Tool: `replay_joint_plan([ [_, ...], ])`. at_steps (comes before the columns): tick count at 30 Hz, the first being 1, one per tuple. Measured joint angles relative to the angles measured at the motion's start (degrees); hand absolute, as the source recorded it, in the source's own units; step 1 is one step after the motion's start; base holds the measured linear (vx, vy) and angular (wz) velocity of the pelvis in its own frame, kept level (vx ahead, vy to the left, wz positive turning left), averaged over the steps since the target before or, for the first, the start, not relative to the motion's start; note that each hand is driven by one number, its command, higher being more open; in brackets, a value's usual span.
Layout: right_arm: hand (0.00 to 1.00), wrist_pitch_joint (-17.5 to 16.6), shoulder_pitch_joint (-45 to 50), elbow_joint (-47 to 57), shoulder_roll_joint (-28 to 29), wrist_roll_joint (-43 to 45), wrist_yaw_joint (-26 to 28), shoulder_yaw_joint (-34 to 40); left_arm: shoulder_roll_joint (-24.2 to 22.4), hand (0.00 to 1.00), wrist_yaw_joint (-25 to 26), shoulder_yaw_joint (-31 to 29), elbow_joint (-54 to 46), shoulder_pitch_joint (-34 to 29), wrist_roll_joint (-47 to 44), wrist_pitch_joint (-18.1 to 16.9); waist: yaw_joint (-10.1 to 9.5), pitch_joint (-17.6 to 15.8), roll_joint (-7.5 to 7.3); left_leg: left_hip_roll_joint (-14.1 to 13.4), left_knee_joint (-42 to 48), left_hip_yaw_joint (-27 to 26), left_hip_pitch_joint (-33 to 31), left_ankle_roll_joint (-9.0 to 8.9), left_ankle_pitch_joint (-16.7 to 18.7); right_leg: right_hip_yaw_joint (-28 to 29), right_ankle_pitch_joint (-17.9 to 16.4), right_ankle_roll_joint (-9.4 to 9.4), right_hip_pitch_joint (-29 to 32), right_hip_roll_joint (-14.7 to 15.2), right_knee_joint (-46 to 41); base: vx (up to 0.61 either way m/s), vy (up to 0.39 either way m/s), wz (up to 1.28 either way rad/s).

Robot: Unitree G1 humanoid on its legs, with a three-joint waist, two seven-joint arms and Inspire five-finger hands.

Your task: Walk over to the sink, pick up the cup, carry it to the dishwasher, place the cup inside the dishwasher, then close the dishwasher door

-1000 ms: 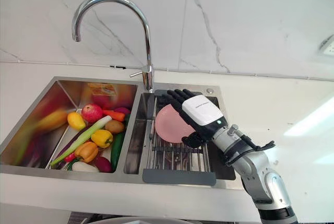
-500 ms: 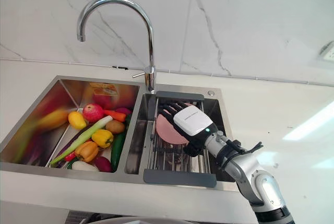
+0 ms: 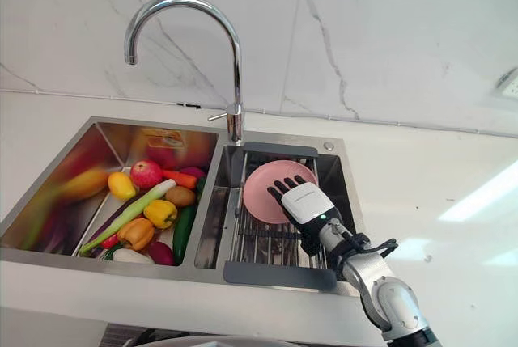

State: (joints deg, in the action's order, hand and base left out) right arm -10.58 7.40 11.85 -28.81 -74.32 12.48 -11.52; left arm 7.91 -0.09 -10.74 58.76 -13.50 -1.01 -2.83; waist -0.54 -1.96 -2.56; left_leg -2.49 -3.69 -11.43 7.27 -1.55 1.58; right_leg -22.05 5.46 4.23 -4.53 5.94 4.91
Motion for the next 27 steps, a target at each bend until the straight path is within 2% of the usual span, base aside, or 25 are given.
replay_joint_plan([
  [10,1.00,2.58,0.01,-4.69,0.98,-6.13,-11.32,-4.08,0.02,1.00,0.13,0.27,-0.07,0.00,-0.01,0.18,0.04,-0.05,0.07,0.14,-0.30,0.25,-0.01,-0.10,-0.36,-0.25,0.00,-0.01,-0.05,0.11,0.01,-0.04,-0.010,0.02],
  [11,0.00,2.68,0.01,-5.00,1.01,-6.45,-11.91,-4.28,0.06,1.00,0.14,0.71,-0.08,0.00,-0.04,0.18,0.03,-0.05,0.09,0.14,-0.34,0.30,-0.02,-0.10,-0.40,-0.31,-0.01,-0.01,-0.05,0.11,0.01,-0.02,-0.006,0.05],
  [23,0.00,3.77,-0.16,-9.07,-0.14,-9.28,-22.85,-7.18,0.53,1.00,1.17,2.23,-0.24,0.00,-0.02,-0.23,0.24,-0.24,0.39,0.13,-1.24,0.76,-0.03,-0.26,-1.07,-0.76,0.04,-0.07,0.07,0.02,0.09,-0.02,-0.004,0.01],
  [27,0.00,6.85,-2.61,-12.33,-1.28,-7.83,-25.37,-9.98,0.83,1.00,3.89,3.62,-0.22,-0.10,0.27,-1.10,0.22,-0.12,0.19,0.00,-1.48,1.00,-0.12,-0.39,-1.68,-1.09,0.04,-0.08,0.10,-0.12,0.26,-0.05,-0.014,0.03],
])
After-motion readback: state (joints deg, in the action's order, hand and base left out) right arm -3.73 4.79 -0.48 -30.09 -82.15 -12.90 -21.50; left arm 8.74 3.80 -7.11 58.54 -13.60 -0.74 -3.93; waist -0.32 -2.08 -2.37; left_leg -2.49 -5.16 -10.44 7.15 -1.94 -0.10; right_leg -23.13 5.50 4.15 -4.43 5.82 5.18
